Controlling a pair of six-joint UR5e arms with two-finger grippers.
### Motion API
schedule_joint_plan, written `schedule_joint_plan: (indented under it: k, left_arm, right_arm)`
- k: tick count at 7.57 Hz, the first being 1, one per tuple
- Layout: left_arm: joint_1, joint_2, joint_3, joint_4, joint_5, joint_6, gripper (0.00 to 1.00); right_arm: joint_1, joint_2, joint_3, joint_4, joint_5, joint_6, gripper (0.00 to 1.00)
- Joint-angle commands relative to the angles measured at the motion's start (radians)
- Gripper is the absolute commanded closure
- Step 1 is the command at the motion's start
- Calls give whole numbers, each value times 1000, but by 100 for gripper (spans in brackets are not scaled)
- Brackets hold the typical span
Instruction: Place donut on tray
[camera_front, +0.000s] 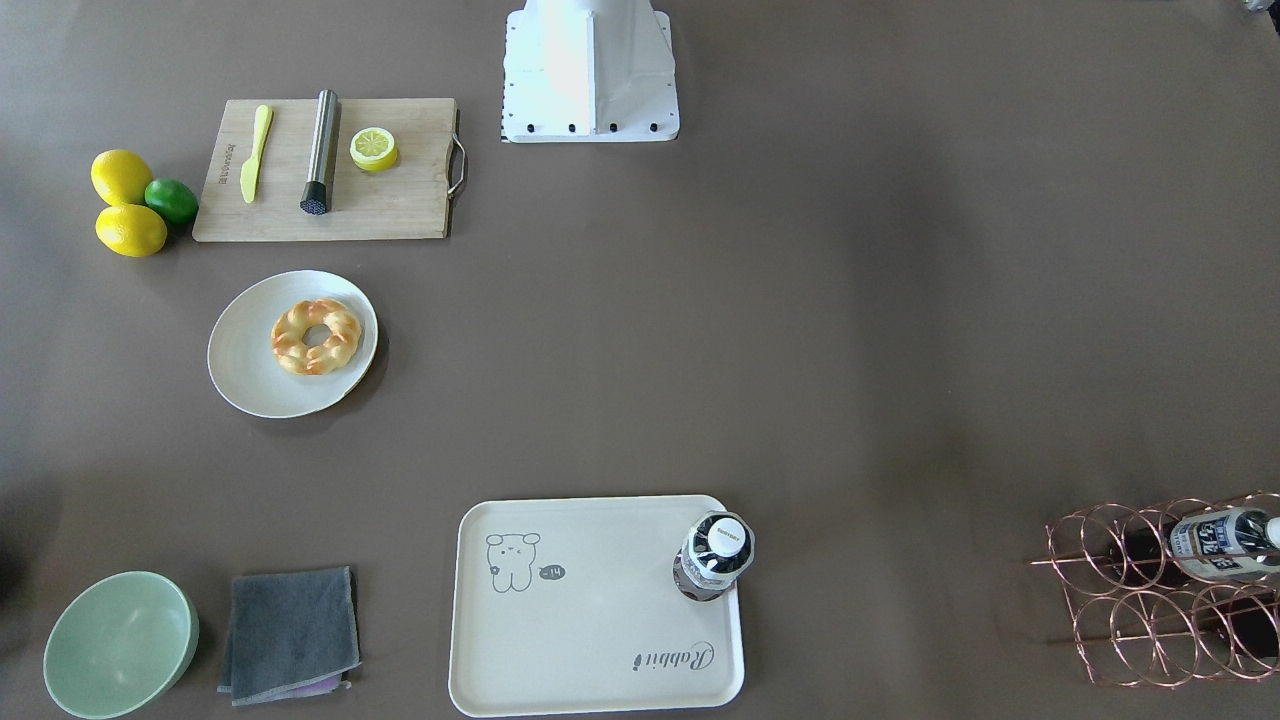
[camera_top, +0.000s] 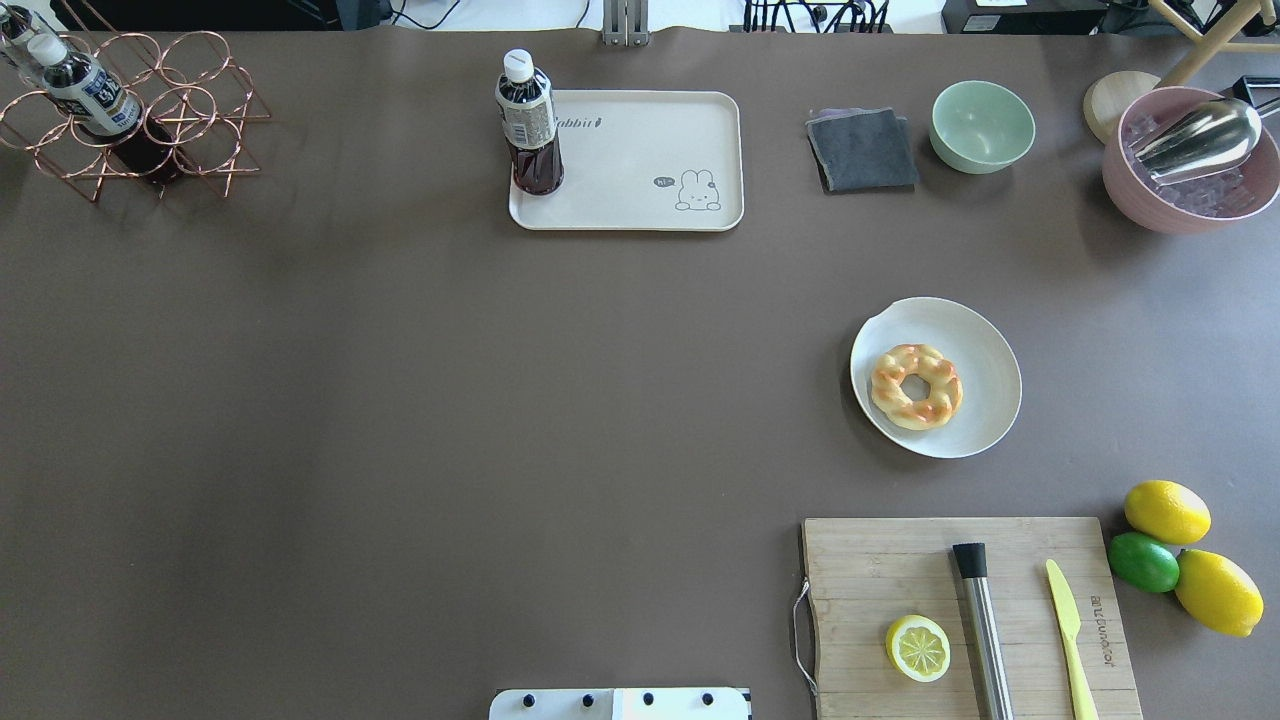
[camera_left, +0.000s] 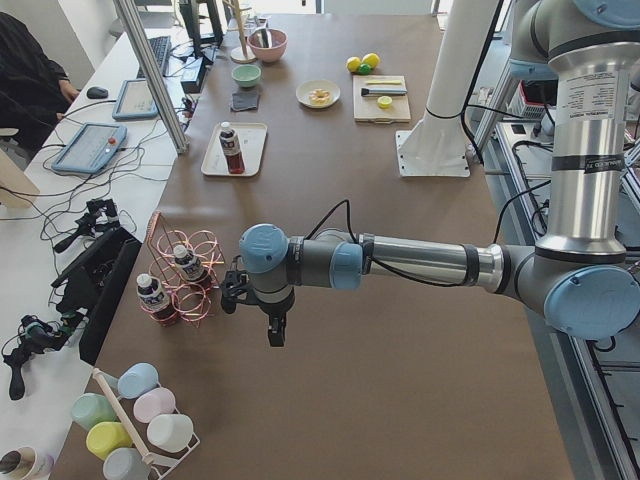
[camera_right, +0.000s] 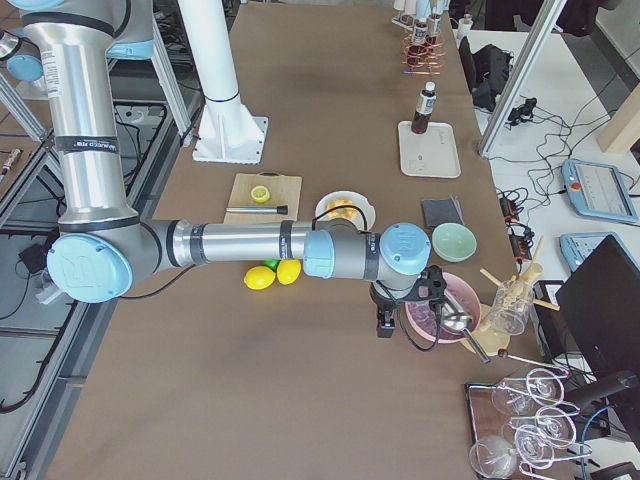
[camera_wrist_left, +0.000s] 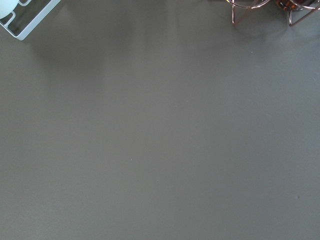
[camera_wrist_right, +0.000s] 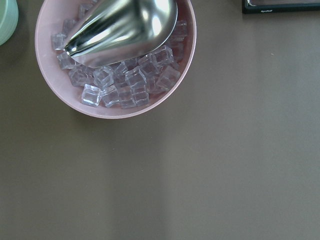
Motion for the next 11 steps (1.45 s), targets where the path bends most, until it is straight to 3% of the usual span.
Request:
schedule_joint_plan:
  k: [1, 11]
  left_arm:
    - [-1, 0, -1, 0, 0, 0, 2]
    - [0, 1, 0, 0, 0, 0, 2]
  right_arm:
    - [0, -5, 1, 5, 0, -3, 0]
    - [-1, 1, 9, 9, -15, 0, 0]
